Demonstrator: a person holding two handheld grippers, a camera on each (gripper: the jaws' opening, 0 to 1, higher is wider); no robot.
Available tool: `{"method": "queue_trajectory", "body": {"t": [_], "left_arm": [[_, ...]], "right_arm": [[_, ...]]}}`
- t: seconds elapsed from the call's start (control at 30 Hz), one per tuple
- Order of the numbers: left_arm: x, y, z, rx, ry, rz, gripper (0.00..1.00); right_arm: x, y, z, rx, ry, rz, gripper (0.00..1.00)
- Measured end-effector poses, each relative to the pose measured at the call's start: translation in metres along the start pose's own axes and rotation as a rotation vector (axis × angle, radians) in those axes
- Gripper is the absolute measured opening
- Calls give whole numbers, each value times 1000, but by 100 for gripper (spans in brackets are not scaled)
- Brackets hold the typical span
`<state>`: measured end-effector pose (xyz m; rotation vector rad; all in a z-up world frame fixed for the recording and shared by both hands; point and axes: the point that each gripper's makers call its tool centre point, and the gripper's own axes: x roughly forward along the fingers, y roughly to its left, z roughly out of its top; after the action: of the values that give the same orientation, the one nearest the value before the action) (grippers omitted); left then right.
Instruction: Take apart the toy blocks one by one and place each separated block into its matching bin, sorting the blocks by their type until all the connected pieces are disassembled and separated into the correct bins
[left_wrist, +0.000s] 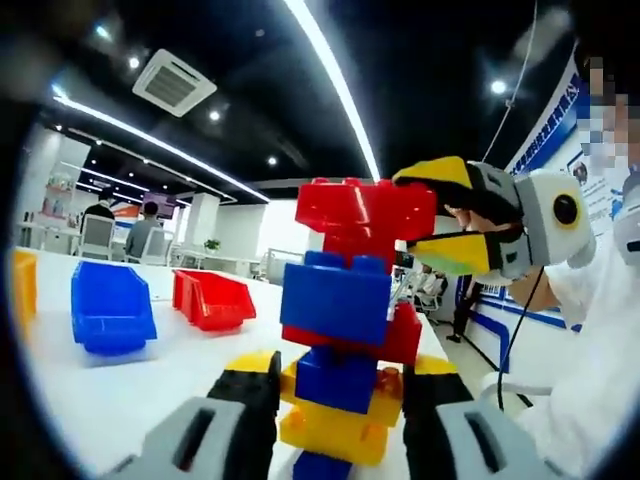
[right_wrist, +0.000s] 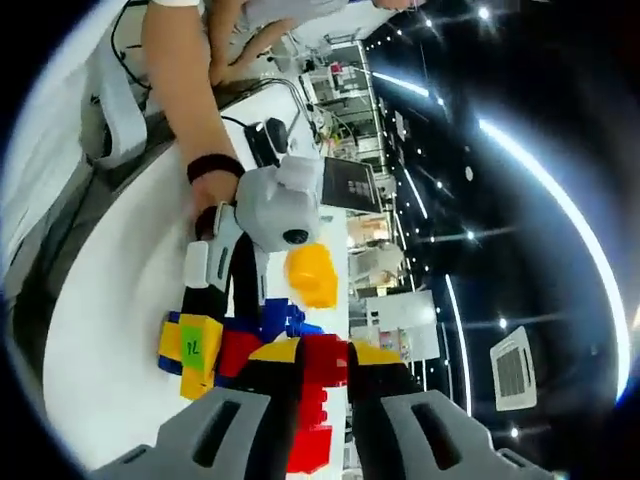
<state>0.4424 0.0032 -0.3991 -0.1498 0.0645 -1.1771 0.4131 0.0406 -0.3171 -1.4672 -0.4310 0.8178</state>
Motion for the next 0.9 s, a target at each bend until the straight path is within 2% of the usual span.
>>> {"method": "queue_trajectory", "body": {"t": [0.23,0.4,0.5,0.53,0.6,0.67,0.8,0.9], "left_arm": [[3,0,-1,26,2,-1,48],[4,0,-1,34,3,-1,48],[3,0,-1,59,6,8,48],[3,0,-2,54,7,7,48],[3,-1,-1,62,3,2,48],[4,0,-2,60,1,5,48],[4,2,-2,54,-5,6,49],[4,3,-2,45,-7,6,49]], "right_arm": [[-2,-1,-3,27,-5,-3,17],[-3,-3,-5,93,-3,0,16],[-7,-14,-3,273,-40,-14,16],[-9,-18,-1,279,-63,-27,16],[-7,-18,-5,255,-50,-27,16],[-7,-24,-1,287,-64,-37,16],[-11,-30,3,290,-81,-67,17],[-13,-42,-5,310,-70,-97,17]]}}
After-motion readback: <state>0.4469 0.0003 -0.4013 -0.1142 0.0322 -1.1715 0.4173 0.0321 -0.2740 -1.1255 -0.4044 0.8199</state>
